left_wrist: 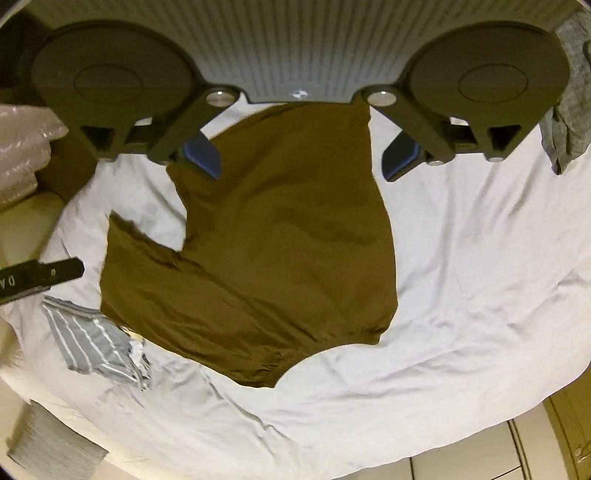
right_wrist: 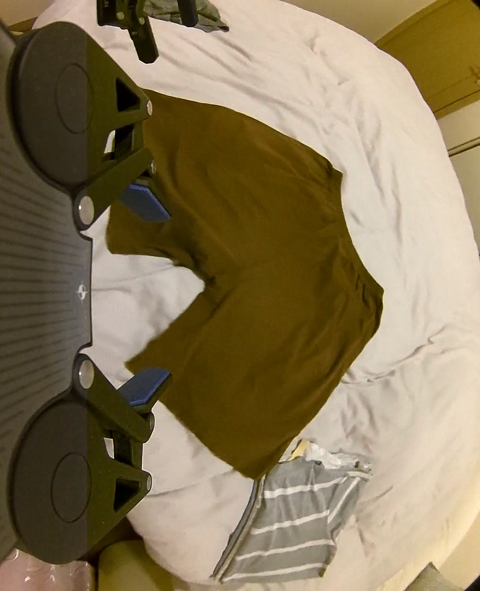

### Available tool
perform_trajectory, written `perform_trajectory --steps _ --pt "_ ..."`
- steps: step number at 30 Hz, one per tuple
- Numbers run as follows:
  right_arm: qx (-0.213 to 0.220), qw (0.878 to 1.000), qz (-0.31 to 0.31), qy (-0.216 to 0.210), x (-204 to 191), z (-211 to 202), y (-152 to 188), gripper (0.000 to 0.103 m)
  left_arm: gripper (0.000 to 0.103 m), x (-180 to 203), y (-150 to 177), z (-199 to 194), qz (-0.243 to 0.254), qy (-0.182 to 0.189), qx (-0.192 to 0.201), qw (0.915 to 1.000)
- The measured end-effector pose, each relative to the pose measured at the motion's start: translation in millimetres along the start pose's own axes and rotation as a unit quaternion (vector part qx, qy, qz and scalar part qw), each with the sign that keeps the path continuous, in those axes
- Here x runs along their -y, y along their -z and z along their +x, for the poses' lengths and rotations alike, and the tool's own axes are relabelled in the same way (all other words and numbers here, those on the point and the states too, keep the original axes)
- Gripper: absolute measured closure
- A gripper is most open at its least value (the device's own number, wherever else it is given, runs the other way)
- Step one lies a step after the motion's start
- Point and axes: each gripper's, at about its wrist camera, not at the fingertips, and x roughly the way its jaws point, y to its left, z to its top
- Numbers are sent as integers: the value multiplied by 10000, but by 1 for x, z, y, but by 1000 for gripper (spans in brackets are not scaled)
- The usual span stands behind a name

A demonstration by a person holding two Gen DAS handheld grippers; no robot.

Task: Fold clothes

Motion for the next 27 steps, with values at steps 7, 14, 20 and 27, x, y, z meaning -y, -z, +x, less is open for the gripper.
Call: perform_trajectory --steps 7,14,20,27 --pt "-2 10000 -14 89 -10 -11 4 15 2 -2 8 -6 -56 42 103 9999" --pt "3 9999 -34 99 -12 -16 9 15 2 3 6 -12 22 -8 215 9998" --pt "-22 10000 37 80 -10 -19 16 15 2 6 10 -14 51 -17 200 9998" --pt "-62 9999 70 46 -13 -19 25 15 2 4 19 -17 43 -23 223 9997"
